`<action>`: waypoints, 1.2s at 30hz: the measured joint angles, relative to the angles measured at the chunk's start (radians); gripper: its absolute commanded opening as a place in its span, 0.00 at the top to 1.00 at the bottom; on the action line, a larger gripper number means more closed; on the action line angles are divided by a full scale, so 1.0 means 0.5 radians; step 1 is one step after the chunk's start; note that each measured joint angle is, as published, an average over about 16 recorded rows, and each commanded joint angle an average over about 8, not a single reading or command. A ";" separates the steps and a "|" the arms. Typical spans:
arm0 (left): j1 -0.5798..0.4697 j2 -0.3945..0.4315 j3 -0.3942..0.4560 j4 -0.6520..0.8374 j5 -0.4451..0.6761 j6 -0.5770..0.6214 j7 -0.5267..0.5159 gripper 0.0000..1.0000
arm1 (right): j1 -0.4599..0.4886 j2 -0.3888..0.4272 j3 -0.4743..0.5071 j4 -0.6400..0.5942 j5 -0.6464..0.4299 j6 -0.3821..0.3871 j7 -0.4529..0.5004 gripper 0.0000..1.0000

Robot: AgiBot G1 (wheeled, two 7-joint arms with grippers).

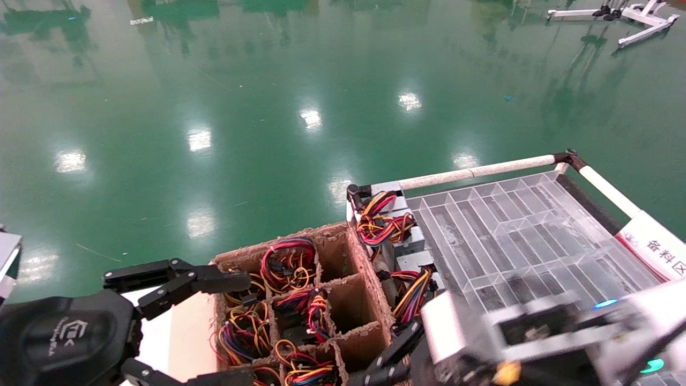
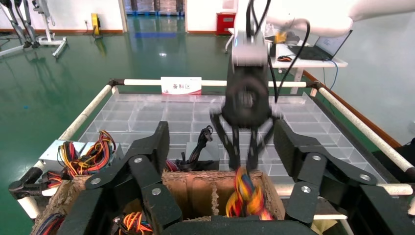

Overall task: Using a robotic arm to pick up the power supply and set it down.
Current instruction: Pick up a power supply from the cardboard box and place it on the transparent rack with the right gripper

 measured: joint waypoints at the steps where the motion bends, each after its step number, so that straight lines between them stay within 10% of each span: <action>1: 0.000 0.000 0.000 0.000 0.000 0.000 0.000 0.00 | 0.011 0.020 0.017 -0.007 0.048 0.000 -0.002 1.00; 12: 0.000 0.000 0.000 0.000 0.000 0.000 0.000 0.00 | 0.281 0.122 0.182 -0.288 0.394 0.007 -0.109 1.00; 21: 0.000 0.000 0.000 0.000 0.000 0.000 0.000 0.00 | 0.705 0.022 0.143 -0.791 0.231 0.079 -0.329 1.00; 36: 0.000 0.000 0.000 0.000 0.000 0.000 0.000 0.00 | 1.150 -0.330 -0.077 -1.599 -0.345 0.815 -0.909 1.00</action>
